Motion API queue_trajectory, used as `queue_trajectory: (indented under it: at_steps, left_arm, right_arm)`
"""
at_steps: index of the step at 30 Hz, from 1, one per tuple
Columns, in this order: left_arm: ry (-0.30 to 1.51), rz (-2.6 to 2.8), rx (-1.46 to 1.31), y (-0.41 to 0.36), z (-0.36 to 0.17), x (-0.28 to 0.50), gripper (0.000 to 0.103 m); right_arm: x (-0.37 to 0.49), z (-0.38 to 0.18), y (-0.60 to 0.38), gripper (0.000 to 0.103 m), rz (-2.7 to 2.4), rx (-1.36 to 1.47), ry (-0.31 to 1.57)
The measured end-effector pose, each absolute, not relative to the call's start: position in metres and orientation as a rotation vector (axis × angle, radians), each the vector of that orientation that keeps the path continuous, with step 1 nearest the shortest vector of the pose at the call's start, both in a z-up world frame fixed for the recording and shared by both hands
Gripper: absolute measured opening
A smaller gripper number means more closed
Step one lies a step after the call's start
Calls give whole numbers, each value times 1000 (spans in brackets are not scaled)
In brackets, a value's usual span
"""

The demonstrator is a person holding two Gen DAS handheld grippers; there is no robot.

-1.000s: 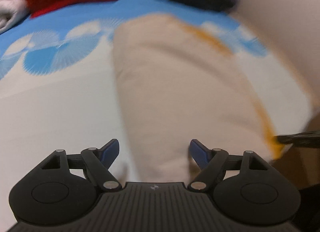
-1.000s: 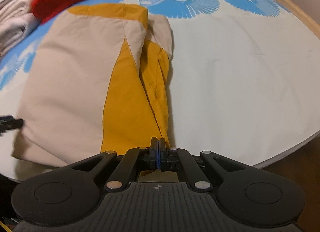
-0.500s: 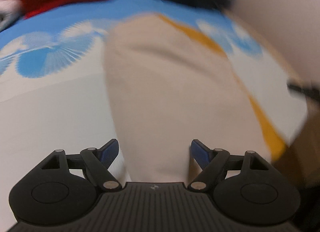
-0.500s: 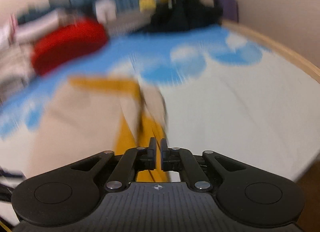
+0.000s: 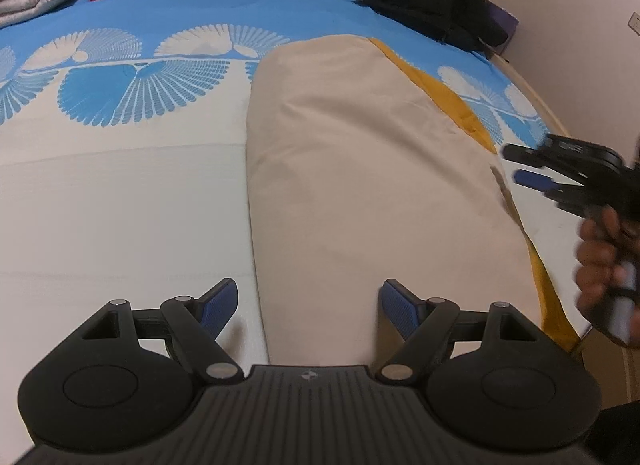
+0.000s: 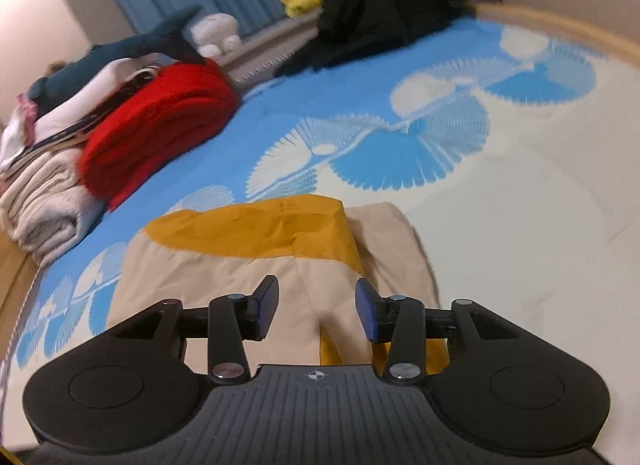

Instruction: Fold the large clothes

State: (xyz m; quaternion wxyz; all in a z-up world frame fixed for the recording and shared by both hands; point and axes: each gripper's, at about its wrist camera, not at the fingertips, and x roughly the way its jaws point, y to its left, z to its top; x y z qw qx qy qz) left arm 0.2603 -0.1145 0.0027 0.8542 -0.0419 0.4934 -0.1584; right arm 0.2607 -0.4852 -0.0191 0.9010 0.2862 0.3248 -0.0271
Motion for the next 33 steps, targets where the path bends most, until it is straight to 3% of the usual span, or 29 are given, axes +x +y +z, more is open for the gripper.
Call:
queue_trajectory:
  at_steps: [7, 9, 10, 11, 15, 17, 21, 26, 30, 33]
  left_arm:
    - [1045, -333, -104, -113, 2, 265, 84]
    - [1043, -326, -110, -113, 2, 266, 84]
    - [1042, -322, -118, -113, 3, 267, 84]
    - [1040, -321, -127, -112, 3, 268, 84]
    - [1037, -337, -153, -114, 4, 267, 84]
    - [1042, -363, -149, -117, 4, 264, 84]
    - [1057, -367, -106, -120, 1, 259, 84]
    - [1028, -418, -151, -116, 5, 254, 84]
    - [1134, -389, -38, -129, -15, 250, 86]
    - [1104, -397, -77, -130, -8, 250, 85]
  right_arm:
    - [307, -54, -498, 45, -107, 729, 732]
    - [313, -59, -500, 30, -83, 771, 730]
    - [315, -58, -500, 13, -57, 777, 720]
    - [317, -56, -498, 4, -30, 775, 706]
    - [310, -42, -503, 1, -77, 752, 571]
    - [309, -43, -506, 1, -207, 699, 599]
    - [315, -62, -510, 3, -300, 668, 734]
    - [304, -41, -510, 26, -300, 660, 673]
    - [288, -29, -519, 29, -187, 702, 628]
    - [277, -31, -521, 46, -58, 694, 711]
